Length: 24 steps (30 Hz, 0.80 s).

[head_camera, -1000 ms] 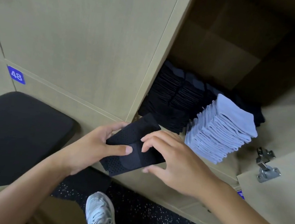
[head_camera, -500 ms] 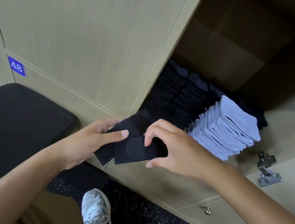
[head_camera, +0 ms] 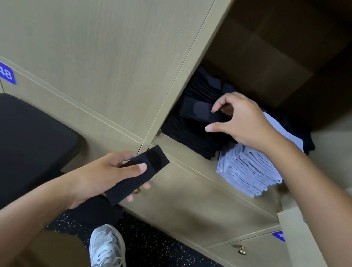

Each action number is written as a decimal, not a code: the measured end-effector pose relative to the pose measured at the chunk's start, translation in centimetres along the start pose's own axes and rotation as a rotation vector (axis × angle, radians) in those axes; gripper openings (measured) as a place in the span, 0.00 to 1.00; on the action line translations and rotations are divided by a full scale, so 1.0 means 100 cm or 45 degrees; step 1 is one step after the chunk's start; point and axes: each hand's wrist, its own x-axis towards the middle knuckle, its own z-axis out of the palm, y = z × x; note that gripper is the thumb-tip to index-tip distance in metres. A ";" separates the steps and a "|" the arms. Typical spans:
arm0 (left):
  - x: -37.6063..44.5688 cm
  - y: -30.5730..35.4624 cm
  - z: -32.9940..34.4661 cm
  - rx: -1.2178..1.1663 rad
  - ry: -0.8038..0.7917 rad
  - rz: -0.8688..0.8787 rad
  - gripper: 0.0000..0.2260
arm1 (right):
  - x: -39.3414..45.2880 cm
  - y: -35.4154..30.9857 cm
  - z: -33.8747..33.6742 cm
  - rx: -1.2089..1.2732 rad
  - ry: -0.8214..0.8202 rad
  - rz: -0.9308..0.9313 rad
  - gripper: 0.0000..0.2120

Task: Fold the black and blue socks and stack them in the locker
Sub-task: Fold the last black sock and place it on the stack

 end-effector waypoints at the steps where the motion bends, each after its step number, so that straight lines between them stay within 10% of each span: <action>1: 0.001 -0.001 0.000 0.005 -0.005 -0.006 0.13 | 0.006 0.002 0.004 -0.001 -0.016 0.010 0.19; 24: 0.005 -0.002 0.000 0.030 -0.021 -0.009 0.12 | 0.035 0.016 0.055 -0.113 -0.374 0.132 0.22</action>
